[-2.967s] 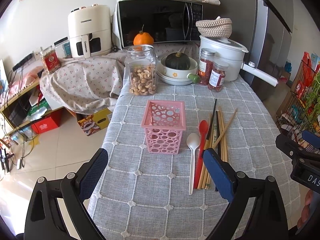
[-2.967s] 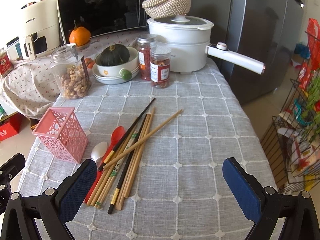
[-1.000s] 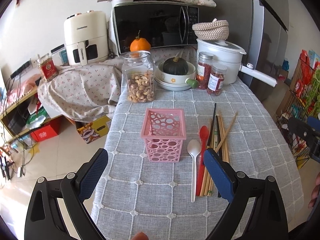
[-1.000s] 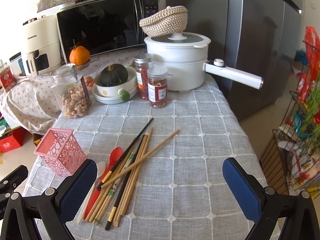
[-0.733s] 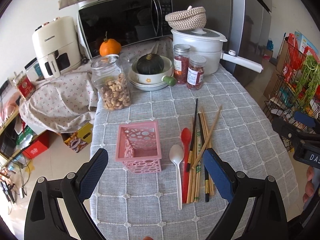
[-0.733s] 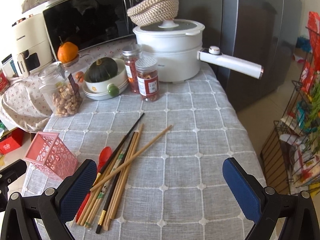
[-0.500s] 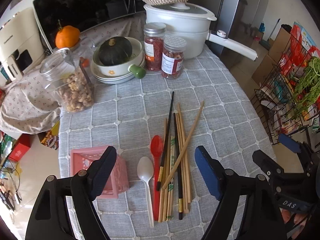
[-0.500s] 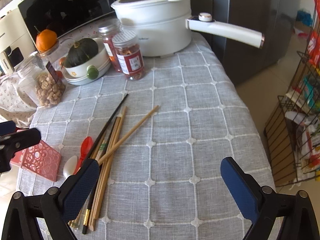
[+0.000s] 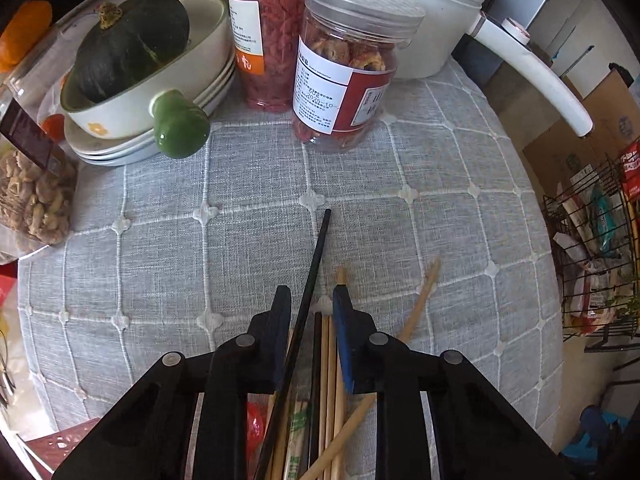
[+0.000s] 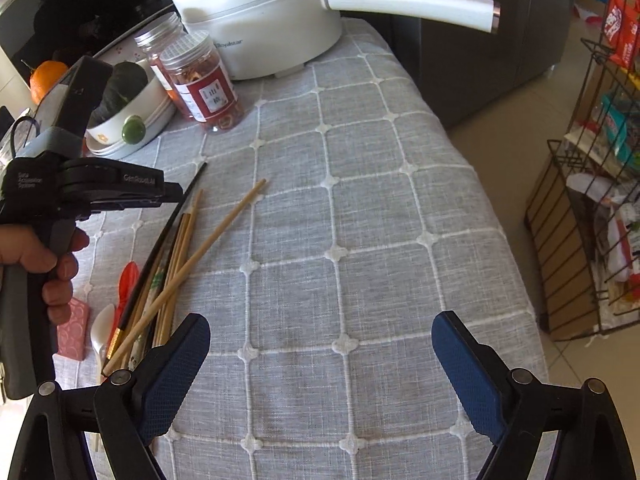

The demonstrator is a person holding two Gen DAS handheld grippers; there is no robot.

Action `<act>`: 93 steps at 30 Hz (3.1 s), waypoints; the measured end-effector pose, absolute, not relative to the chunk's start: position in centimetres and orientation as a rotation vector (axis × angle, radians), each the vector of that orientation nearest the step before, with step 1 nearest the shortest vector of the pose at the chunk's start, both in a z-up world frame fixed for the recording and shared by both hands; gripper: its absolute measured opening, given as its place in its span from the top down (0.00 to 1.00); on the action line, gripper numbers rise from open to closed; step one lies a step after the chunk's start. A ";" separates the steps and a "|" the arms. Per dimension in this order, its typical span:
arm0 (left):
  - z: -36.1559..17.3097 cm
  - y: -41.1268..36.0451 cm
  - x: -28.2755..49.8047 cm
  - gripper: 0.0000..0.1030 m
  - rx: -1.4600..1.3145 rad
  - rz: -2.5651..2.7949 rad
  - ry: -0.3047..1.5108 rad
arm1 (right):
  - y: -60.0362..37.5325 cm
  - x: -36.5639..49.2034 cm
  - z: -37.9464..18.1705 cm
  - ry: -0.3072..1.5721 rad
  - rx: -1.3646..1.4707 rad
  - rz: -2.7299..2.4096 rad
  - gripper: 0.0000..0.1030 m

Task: Organize utensils
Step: 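Lower the left tool onto the black chopstick and close it, then lift the black chopstick with the left tool while the right tool grasps a loose wooden chopstick, then carry both chopsticks over the pink basket and open both tools to drop them in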

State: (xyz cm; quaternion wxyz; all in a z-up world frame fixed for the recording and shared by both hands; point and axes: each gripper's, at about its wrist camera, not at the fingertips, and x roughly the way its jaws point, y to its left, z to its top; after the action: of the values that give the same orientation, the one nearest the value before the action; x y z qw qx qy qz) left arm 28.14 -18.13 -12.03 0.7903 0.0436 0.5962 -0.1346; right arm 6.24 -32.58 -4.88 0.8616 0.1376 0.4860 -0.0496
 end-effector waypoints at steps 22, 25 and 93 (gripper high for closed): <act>-3.4 -14.3 19.9 0.95 0.077 -0.425 1.101 | -30.7 9.5 -6.8 1.059 0.358 -0.062 0.17; -0.3 -11.5 16.4 0.95 0.048 -0.465 1.034 | -30.0 10.4 -7.7 1.081 0.355 -0.040 0.28; 3.0 6.6 13.1 0.95 -0.118 -0.299 0.609 | -16.3 7.5 8.6 0.456 0.375 0.332 0.94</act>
State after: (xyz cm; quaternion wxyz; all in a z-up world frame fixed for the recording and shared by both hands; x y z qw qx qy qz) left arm 13.09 6.61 3.02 0.9413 -0.0579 0.2987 -0.1464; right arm 7.45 -16.32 8.64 0.9432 0.1841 0.2237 0.1627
